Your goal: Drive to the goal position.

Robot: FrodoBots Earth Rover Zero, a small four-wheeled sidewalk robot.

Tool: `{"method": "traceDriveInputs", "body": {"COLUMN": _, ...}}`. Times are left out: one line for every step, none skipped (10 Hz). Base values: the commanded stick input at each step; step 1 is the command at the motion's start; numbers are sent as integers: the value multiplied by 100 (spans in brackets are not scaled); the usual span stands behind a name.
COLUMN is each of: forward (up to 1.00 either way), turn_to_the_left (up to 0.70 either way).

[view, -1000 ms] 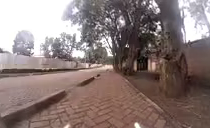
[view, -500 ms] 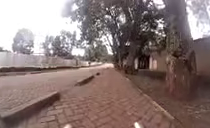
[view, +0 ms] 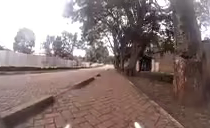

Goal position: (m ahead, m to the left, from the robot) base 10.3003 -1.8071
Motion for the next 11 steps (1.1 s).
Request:
{"method": "traceDriveInputs", "body": {"forward": 50, "turn_to_the_left": 3}}
{"method": "traceDriveInputs", "body": {"forward": 50, "turn_to_the_left": 1}}
{"method": "traceDriveInputs", "body": {"forward": 50, "turn_to_the_left": -18}}
{"method": "traceDriveInputs", "body": {"forward": 50, "turn_to_the_left": -32}}
{"method": "traceDriveInputs", "body": {"forward": 50, "turn_to_the_left": -29}}
{"method": "traceDriveInputs", "body": {"forward": 50, "turn_to_the_left": -26}}
{"method": "traceDriveInputs", "body": {"forward": 50, "turn_to_the_left": -30}}
{"method": "traceDriveInputs", "body": {"forward": 50, "turn_to_the_left": -16}}
{"method": "traceDriveInputs", "body": {"forward": 50, "turn_to_the_left": -2}}
{"method": "traceDriveInputs", "body": {"forward": 50, "turn_to_the_left": 0}}
{"method": "traceDriveInputs", "body": {"forward": 50, "turn_to_the_left": 0}}
